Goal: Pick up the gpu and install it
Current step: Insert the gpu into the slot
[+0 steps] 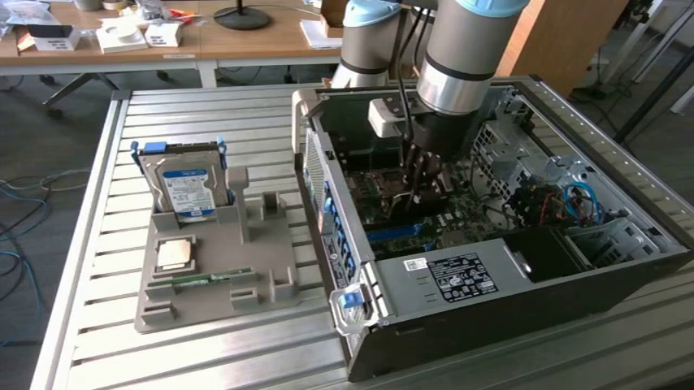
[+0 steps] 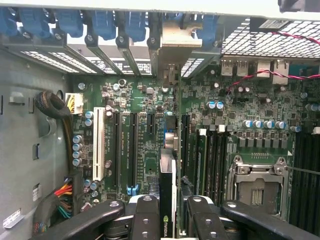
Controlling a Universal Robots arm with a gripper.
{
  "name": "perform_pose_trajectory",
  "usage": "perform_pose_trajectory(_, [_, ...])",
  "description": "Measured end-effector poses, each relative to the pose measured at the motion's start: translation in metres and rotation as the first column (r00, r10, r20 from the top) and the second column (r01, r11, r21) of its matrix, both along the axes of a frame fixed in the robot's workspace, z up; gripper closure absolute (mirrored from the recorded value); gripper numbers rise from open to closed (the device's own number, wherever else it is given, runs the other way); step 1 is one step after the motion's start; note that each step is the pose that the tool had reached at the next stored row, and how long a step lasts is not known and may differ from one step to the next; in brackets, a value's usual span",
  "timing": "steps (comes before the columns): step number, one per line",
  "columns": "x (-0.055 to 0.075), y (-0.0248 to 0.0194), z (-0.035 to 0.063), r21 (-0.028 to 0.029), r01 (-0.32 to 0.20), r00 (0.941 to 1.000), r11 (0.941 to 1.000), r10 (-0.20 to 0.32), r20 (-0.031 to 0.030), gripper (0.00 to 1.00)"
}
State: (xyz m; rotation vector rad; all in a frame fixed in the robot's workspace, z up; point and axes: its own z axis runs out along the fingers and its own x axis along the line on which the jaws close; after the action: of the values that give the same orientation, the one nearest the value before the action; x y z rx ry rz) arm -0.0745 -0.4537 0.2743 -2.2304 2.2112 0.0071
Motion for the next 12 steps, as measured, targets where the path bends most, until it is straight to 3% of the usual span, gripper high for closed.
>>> perform_pose_trajectory(12, [-0.0027,0.0,-0.0068,0.0,0.0,1.0,1.0,0.0,0.0001,0.74])
